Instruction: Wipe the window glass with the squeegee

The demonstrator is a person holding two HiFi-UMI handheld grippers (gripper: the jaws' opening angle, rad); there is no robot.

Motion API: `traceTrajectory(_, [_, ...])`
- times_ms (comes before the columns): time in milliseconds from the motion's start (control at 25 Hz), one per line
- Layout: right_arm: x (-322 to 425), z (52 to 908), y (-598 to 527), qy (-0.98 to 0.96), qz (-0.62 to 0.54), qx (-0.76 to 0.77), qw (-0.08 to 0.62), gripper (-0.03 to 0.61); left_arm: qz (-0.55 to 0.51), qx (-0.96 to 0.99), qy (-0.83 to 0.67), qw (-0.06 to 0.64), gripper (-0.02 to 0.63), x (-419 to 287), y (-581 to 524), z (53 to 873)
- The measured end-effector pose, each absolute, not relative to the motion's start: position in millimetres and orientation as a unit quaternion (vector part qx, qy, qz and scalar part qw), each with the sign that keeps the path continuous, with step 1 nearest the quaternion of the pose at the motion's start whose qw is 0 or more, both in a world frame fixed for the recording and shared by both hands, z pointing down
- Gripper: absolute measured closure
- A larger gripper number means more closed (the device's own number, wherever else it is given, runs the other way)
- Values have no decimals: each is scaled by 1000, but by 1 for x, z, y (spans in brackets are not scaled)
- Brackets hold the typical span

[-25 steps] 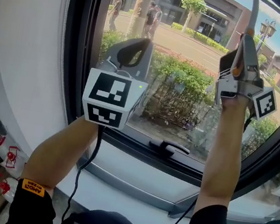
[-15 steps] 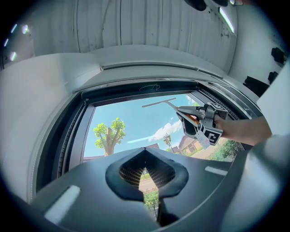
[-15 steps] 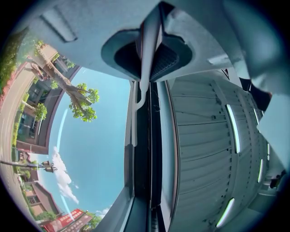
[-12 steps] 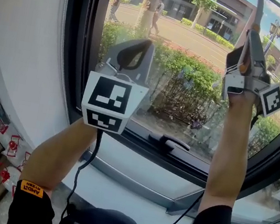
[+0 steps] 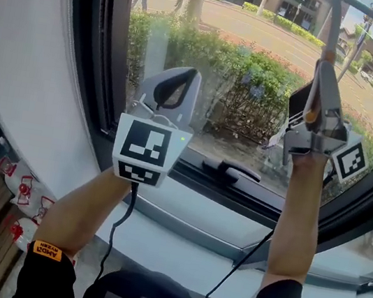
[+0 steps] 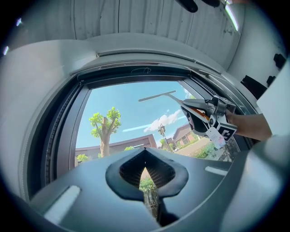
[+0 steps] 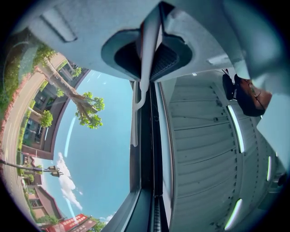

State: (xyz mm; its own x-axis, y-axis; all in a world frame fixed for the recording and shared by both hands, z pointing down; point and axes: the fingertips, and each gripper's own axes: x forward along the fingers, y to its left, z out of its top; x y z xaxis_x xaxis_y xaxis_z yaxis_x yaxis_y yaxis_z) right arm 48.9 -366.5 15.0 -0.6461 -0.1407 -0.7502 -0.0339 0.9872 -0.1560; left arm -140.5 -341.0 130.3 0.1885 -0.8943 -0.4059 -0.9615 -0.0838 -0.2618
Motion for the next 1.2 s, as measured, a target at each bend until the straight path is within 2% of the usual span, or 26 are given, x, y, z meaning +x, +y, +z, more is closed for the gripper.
traceTrajectory(440, [60,169,-348,899,-135,-121,399,529,17,-766,616,181,595,-153,-330,252])
traceTrajectory(800, [59,188,-334,891,-151,-160,397,529,30,-790,594,150,595,-174,-301,297])
traceTrajectory(1200, [60,190,-337,897,-144,-152,389,529,47,-789,586,178,595,-159,-287,279])
